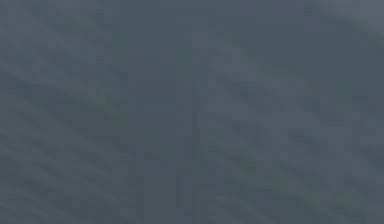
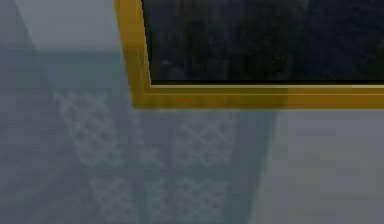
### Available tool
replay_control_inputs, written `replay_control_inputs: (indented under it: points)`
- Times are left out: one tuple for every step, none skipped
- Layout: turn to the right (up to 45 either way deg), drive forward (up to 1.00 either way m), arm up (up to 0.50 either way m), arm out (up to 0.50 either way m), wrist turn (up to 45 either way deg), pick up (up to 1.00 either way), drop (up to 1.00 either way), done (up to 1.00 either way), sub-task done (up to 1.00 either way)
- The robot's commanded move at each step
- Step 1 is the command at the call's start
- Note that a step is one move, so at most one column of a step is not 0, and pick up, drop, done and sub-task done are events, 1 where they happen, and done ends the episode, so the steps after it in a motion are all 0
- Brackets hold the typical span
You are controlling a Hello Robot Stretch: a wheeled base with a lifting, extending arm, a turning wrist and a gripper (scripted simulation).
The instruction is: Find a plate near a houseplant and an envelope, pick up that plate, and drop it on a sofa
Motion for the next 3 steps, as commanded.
replay_control_inputs:
  points:
    - [-45.0, 0.00, 0.00, 0.00, 0.0, 0.00, 0.00, 0.00, 0.00]
    - [-45.0, 0.00, 0.00, 0.00, 0.0, 0.00, 0.00, 0.00, 0.00]
    - [-33.0, 0.00, 0.00, 0.00, 0.0, 0.00, 0.00, 0.00, 0.00]
